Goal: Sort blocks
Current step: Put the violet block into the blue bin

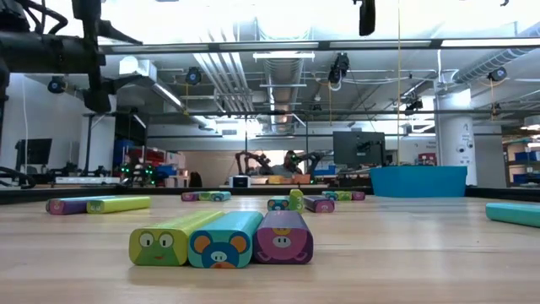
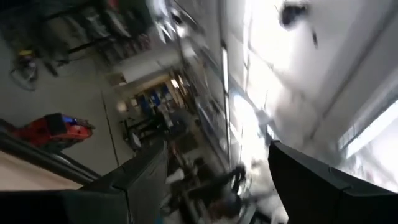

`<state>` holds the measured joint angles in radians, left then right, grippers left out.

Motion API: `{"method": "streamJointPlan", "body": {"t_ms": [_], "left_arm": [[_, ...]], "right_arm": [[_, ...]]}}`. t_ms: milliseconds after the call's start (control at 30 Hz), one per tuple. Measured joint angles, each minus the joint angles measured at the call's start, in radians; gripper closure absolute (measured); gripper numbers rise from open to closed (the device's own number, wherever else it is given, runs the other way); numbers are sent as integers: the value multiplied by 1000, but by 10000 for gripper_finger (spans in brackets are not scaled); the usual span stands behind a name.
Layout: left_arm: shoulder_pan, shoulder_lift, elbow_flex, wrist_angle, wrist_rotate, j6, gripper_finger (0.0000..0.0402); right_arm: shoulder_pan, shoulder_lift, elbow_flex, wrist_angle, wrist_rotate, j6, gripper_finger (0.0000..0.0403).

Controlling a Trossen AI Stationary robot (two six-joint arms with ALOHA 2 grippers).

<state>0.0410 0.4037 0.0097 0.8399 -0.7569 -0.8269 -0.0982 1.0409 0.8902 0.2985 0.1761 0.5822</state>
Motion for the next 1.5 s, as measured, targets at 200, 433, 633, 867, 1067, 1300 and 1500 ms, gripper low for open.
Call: {"method": "streamJointPlan", "body": {"t_ms": [200, 433, 633, 867, 1067, 1300, 1500], "left_arm": [[-1, 19, 25, 9, 154, -61, 148], [-1, 106, 220, -13, 140, 115, 148], [-1, 199, 420, -105, 140, 223, 148], [-1, 298, 658, -373, 152, 189, 148], [-1, 393, 874, -741, 108, 98, 148], [3, 489, 1120, -1352, 61, 104, 148], [3, 550, 1245, -1832, 66, 107, 148]], "right_arm": [[0, -1, 20, -148, -1, -218, 390], [0, -6, 81, -468, -1, -254, 390], [0, -4, 168, -669, -1, -282, 390], [-6, 8, 252, -762, 8, -349, 390], [-37, 135, 341, -792, 10, -244, 390], [-73, 392, 499, -928, 5, 41, 390], [-75, 553, 625, -1073, -9, 188, 390]]}}
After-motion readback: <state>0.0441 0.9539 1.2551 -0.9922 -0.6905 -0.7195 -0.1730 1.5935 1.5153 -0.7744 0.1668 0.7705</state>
